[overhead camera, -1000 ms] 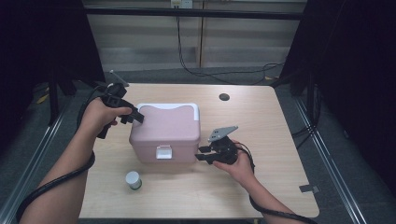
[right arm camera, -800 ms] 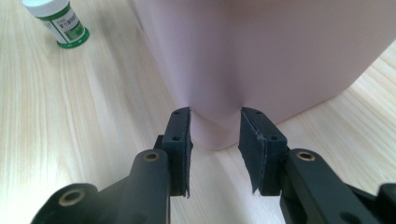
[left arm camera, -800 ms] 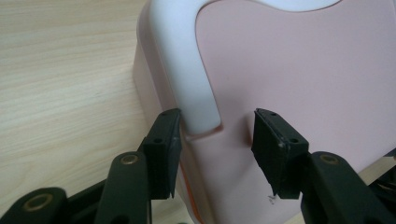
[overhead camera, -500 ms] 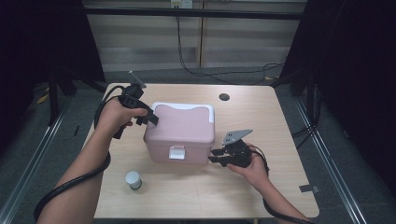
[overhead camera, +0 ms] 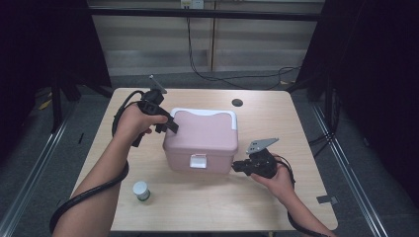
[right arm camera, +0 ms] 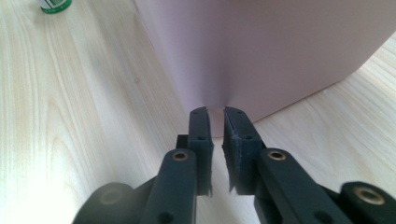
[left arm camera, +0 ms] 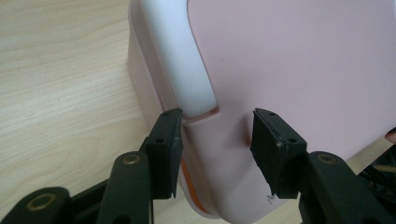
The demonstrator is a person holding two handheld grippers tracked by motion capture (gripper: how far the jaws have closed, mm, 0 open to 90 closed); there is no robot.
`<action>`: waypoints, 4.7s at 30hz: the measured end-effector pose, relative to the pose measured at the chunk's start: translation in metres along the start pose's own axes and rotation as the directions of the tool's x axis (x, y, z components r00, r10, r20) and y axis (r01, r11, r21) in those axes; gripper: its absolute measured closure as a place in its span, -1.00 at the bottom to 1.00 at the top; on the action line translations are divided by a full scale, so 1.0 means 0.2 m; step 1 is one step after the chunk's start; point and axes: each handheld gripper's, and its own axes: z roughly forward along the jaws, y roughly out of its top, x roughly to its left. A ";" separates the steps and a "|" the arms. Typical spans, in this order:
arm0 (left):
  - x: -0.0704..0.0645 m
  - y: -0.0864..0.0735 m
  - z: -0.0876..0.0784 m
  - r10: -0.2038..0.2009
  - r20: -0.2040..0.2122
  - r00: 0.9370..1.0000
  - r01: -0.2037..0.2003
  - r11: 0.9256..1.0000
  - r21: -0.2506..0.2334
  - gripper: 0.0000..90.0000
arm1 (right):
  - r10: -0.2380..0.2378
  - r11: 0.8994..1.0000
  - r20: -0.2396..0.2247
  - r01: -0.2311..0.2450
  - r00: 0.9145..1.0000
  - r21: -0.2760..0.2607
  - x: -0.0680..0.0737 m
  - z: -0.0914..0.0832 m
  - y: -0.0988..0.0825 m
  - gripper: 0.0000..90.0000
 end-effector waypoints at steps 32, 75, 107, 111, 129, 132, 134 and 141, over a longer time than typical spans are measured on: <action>-0.14 0.03 0.07 0.041 0.008 0.999 -0.041 0.999 -0.001 0.25 | 0.011 1.000 0.056 -0.012 0.998 0.006 -0.10 -0.09 -0.11 0.77; 0.20 -0.20 -0.07 0.051 -0.069 0.996 -0.066 0.970 -0.233 -0.31 | 0.045 0.999 0.008 -0.045 0.999 0.005 -0.08 -0.21 0.10 1.00; 0.29 -0.23 -0.01 0.058 -0.121 0.991 -0.092 0.949 -0.301 -0.39 | 0.064 0.996 0.068 -0.060 0.996 -0.068 -0.14 -0.37 0.53 1.00; 0.27 -0.19 -0.04 0.047 -0.097 0.994 -0.077 0.938 -0.337 -0.41 | 0.049 0.998 0.076 -0.047 0.996 -0.037 -0.14 -0.31 0.54 1.00; 0.11 -0.01 -0.06 0.086 -0.108 0.990 -0.122 0.910 -0.397 -0.39 | 0.058 0.998 0.064 -0.056 0.996 -0.027 -0.14 -0.28 0.54 1.00; 0.10 0.01 -0.04 0.095 -0.110 0.989 -0.131 0.910 -0.393 -0.37 | 0.069 0.997 0.060 -0.068 0.996 -0.026 -0.14 -0.28 0.54 1.00; 0.09 0.02 -0.02 0.094 -0.110 0.989 -0.130 0.911 -0.391 -0.36 | 0.073 0.997 0.058 -0.072 0.996 -0.023 -0.14 -0.28 0.54 1.00; 0.08 0.05 0.08 0.086 -0.096 0.992 -0.115 0.924 -0.366 -0.32 | 0.069 0.998 0.063 -0.068 0.996 -0.012 -0.14 -0.28 0.55 1.00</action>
